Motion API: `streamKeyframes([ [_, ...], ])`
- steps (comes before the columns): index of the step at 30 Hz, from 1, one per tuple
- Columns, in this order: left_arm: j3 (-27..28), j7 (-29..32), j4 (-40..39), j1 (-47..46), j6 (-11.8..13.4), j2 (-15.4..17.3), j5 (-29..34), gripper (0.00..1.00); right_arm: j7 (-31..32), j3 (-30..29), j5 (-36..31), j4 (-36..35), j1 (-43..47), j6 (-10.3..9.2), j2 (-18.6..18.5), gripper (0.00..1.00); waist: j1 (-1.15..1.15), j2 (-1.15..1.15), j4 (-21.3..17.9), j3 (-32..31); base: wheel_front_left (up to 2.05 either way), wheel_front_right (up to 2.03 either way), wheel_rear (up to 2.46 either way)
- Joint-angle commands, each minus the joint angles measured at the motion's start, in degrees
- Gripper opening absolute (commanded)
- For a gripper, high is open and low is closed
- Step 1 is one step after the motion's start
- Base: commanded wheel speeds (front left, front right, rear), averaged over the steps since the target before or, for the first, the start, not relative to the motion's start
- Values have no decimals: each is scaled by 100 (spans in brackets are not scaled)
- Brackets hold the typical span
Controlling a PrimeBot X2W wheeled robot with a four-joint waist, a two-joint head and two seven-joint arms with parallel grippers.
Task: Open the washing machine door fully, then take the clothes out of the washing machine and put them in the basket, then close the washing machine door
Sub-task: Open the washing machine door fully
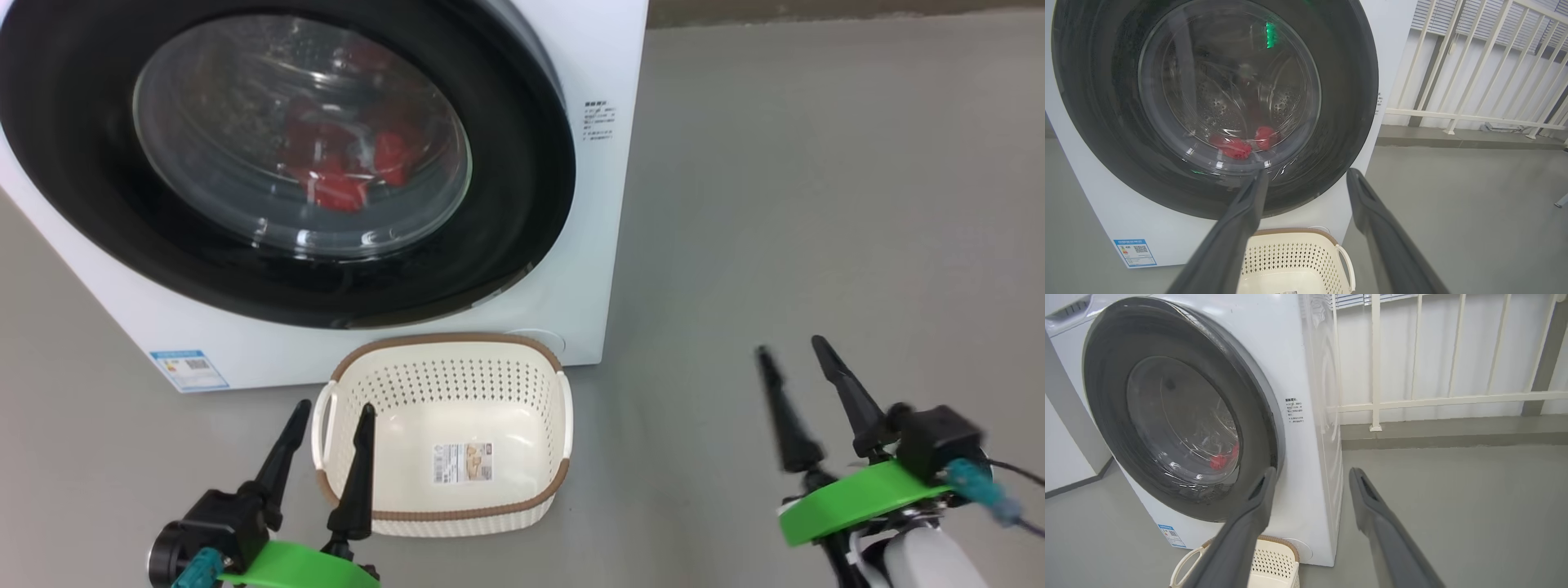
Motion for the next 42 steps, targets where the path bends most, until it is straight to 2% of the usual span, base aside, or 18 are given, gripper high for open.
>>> streamKeyframes([
  [1,143,-69,-151,-247,17,85,31,100,-37,50,386,-97,-272,2,-41,0,0,0,49,73,0,0,0],
  [11,-152,-69,-405,-509,78,85,-73,100,-37,-202,2431,208,-800,2,-41,0,0,0,311,527,0,0,0],
  [13,-209,-69,-476,-561,105,85,-106,100,-37,-170,2799,302,-994,2,-65,0,0,0,357,639,0,0,0],
  [16,-283,-69,-560,-656,138,85,-134,100,-7,5,3701,504,-1332,2,-148,0,0,0,432,820,0,0,0],
  [22,-349,-69,-666,-875,166,85,-132,100,555,299,5404,555,-2039,2,-534,0,0,0,545,1246,0,0,0],
  [28,-382,-69,-838,-1115,179,85,-161,100,1313,412,6646,458,-2637,2,-793,0,0,0,676,1670,0,0,0],
  [36,-478,-69,-993,-1341,204,85,-235,100,2212,302,7633,484,-3396,2,-899,0,0,0,805,2074,0,0,0],
  [37,-508,-69,-1042,-1410,209,85,-233,100,2446,183,7927,550,-3656,2,-858,0,0,0,836,2175,0,0,0],
  [42,-599,-69,-1151,-1563,230,85,-172,100,3132,158,8271,834,-4254,2,-830,0,0,0,912,2397,0,0,0],
])
